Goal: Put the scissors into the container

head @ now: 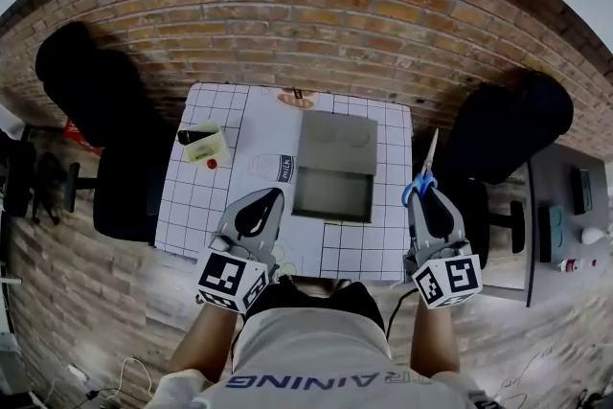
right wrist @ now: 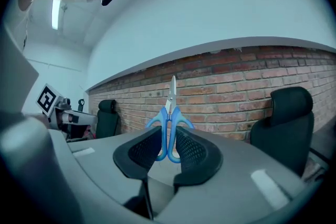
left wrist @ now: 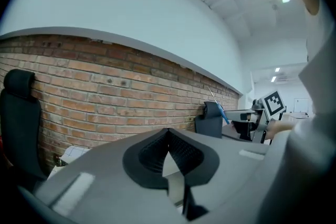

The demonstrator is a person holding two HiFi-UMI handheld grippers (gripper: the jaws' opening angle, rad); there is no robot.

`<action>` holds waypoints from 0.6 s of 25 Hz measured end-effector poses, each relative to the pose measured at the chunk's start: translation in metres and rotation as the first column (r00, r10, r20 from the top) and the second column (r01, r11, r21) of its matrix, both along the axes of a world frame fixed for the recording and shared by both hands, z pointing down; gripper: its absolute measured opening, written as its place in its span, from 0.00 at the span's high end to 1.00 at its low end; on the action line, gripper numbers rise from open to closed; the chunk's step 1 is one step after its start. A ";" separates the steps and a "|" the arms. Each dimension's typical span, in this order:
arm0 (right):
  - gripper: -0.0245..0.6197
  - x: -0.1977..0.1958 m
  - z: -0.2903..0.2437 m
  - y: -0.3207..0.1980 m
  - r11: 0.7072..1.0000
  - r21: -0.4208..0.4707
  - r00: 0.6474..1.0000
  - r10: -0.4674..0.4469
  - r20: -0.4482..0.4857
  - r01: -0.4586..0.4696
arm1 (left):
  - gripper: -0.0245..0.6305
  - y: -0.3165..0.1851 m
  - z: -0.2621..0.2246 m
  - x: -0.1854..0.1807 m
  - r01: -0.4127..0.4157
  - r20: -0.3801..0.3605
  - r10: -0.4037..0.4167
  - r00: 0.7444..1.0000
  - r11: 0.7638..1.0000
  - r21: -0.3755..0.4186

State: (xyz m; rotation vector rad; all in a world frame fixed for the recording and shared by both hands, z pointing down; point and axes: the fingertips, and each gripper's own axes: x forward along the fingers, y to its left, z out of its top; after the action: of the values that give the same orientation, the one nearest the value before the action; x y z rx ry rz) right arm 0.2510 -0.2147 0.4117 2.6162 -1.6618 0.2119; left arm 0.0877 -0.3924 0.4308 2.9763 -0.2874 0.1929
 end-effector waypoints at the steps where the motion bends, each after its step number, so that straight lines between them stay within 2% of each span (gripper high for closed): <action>1: 0.80 -0.002 0.005 -0.002 1.000 -0.013 1.000 0.008 0.007 -0.008 | 0.96 -0.004 0.003 0.001 -0.008 0.006 0.008 1.000 1.000 -0.007; 8: 0.80 0.009 0.036 -0.011 0.997 -0.080 0.999 0.008 0.046 -0.004 | 0.96 -0.010 0.021 0.014 -0.016 0.045 0.018 0.999 0.999 -0.049; 12: 0.80 0.013 0.075 -0.031 0.989 -0.137 0.995 -0.051 0.090 0.063 | 0.96 -0.008 0.029 0.012 0.007 0.064 -0.001 0.998 0.996 -0.088; 15: 0.80 0.007 0.109 -0.054 0.972 -0.191 0.985 -0.115 0.131 0.139 | 0.96 -0.009 0.040 0.004 0.041 0.089 -0.031 0.996 0.994 -0.104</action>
State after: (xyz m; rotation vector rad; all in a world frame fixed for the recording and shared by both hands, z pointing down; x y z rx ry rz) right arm 0.2580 -0.2690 0.5209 2.3848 -1.7356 0.5107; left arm 0.0920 -0.4011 0.4708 2.8599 -0.3301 0.3244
